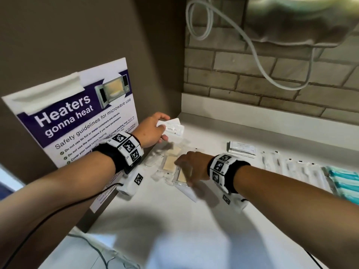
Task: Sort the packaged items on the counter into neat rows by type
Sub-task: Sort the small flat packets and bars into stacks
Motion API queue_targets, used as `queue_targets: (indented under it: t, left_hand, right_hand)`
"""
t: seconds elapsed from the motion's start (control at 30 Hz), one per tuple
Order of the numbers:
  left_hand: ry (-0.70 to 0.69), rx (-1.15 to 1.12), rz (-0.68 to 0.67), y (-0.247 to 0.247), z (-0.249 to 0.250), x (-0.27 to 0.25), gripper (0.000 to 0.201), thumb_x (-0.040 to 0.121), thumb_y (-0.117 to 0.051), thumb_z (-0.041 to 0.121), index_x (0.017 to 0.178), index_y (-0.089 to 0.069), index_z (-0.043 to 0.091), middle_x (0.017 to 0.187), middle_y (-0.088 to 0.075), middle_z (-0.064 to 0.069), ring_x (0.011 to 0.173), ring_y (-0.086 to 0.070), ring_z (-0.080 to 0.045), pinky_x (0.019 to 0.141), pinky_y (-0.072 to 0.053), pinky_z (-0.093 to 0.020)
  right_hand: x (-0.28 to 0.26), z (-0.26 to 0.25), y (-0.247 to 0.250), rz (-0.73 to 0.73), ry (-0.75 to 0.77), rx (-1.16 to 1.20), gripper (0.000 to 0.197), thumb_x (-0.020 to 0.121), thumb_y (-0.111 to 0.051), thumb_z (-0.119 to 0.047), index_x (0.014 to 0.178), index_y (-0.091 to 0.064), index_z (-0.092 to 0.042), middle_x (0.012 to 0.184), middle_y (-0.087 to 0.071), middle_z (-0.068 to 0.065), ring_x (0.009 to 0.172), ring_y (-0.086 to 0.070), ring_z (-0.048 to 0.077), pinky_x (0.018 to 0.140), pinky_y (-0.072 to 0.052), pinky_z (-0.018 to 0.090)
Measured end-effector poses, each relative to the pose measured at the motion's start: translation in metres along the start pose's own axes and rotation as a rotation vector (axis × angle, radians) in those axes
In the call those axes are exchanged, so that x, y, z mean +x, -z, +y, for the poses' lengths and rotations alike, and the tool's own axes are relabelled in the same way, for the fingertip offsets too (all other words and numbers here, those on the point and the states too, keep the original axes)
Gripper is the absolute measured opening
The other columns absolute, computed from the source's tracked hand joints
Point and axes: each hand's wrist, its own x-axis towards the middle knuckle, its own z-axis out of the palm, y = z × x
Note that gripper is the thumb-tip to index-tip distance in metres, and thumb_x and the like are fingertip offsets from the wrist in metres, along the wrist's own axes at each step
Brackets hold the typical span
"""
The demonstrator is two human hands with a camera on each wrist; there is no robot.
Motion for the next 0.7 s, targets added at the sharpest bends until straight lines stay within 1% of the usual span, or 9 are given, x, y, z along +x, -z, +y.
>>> queue_targets:
  t: [0.07, 0.17, 0.27, 0.37, 0.43, 0.5, 0.57, 0.63, 0.7]
  left_hand:
    - [-0.003, -0.005, 0.006, 0.002, -0.001, -0.001, 0.028, 0.100, -0.040, 0.005, 0.123, -0.050, 0.017, 0.108, -0.060, -0.010, 0.063, -0.063, -0.013, 0.059, -0.052, -0.025]
    - [-0.006, 0.016, 0.013, 0.002, -0.002, -0.003, 0.028, 0.100, -0.040, 0.006, 0.123, -0.051, 0.016, 0.108, -0.061, -0.010, 0.062, -0.063, -0.012, 0.059, -0.051, -0.025]
    - [0.002, 0.016, 0.018, 0.001, -0.005, -0.005, 0.027, 0.100, -0.041, 0.005, 0.122, -0.052, 0.016, 0.107, -0.062, -0.010, 0.061, -0.062, -0.012, 0.059, -0.051, -0.026]
    - [0.019, 0.002, 0.000, -0.001, -0.009, -0.004, 0.026, 0.100, -0.041, 0.005, 0.120, -0.052, 0.019, 0.110, -0.063, -0.009, 0.068, -0.065, -0.016, 0.063, -0.053, -0.030]
    - [0.027, 0.009, -0.005, -0.002, -0.011, -0.002, 0.026, 0.100, -0.041, 0.006, 0.120, -0.052, 0.020, 0.110, -0.064, -0.008, 0.071, -0.067, -0.017, 0.064, -0.053, -0.030]
    - [0.035, 0.012, -0.009, -0.004, -0.012, 0.000, 0.025, 0.100, -0.042, 0.008, 0.118, -0.052, 0.022, 0.106, -0.067, -0.008, 0.071, -0.067, -0.016, 0.063, -0.053, -0.029]
    - [0.040, 0.008, -0.028, -0.007, -0.013, 0.002, 0.024, 0.100, -0.042, 0.009, 0.116, -0.052, 0.025, 0.104, -0.069, -0.011, 0.073, -0.068, -0.021, 0.067, -0.056, -0.036]
    - [0.047, 0.003, -0.049, -0.009, -0.013, 0.004, 0.024, 0.100, -0.042, 0.010, 0.115, -0.052, 0.027, 0.103, -0.069, -0.011, 0.073, -0.066, -0.024, 0.073, -0.057, -0.043]
    - [0.045, 0.003, -0.053, -0.011, -0.013, 0.006, 0.026, 0.100, -0.041, 0.008, 0.118, -0.052, 0.024, 0.098, -0.065, -0.002, 0.064, -0.063, -0.017, 0.069, -0.055, -0.037]
  right_hand:
    - [0.005, -0.003, -0.008, 0.077, -0.042, 0.064, 0.051, 0.086, -0.064, -0.019, 0.135, -0.051, -0.025, 0.129, -0.050, 0.005, 0.119, -0.052, 0.027, 0.096, -0.040, 0.030]
    - [0.015, 0.006, -0.001, 0.033, -0.073, 0.159, 0.039, 0.080, -0.070, -0.020, 0.118, -0.060, -0.023, 0.109, -0.057, 0.001, 0.102, -0.058, 0.023, 0.078, -0.040, 0.024]
    - [0.024, 0.016, 0.017, 0.047, -0.130, 0.133, 0.019, 0.085, -0.063, -0.018, 0.103, -0.064, -0.013, 0.101, -0.065, 0.002, 0.095, -0.061, 0.023, 0.074, -0.044, 0.026]
    - [0.030, 0.024, 0.024, 0.103, -0.167, 0.142, 0.020, 0.090, -0.055, -0.018, 0.105, -0.065, -0.009, 0.100, -0.067, 0.003, 0.097, -0.061, 0.024, 0.077, -0.049, 0.025]
    - [0.034, 0.027, 0.025, 0.038, -0.141, 0.327, 0.020, 0.084, -0.062, -0.008, 0.102, -0.062, -0.016, 0.089, -0.061, -0.006, 0.088, -0.057, 0.017, 0.065, -0.046, 0.015]
    - [0.035, 0.025, 0.022, -0.098, -0.078, 0.384, 0.037, 0.071, -0.074, -0.007, 0.094, -0.054, -0.029, 0.091, -0.063, -0.004, 0.080, -0.057, 0.017, 0.069, -0.050, 0.021]
    - [0.036, 0.023, 0.017, -0.209, -0.032, 0.317, 0.051, 0.060, -0.079, -0.010, 0.099, -0.053, -0.030, 0.095, -0.067, 0.005, 0.076, -0.060, 0.019, 0.074, -0.054, 0.031]
    - [0.039, 0.020, 0.010, -0.191, 0.028, 0.182, 0.062, 0.054, -0.085, -0.013, 0.107, -0.056, -0.025, 0.091, -0.062, -0.001, 0.079, -0.057, 0.015, 0.076, -0.053, 0.029]
    - [0.044, 0.021, 0.009, -0.134, 0.047, 0.163, 0.055, 0.053, -0.087, -0.014, 0.100, -0.059, -0.022, 0.083, -0.056, -0.006, 0.076, -0.054, 0.014, 0.071, -0.049, 0.026]
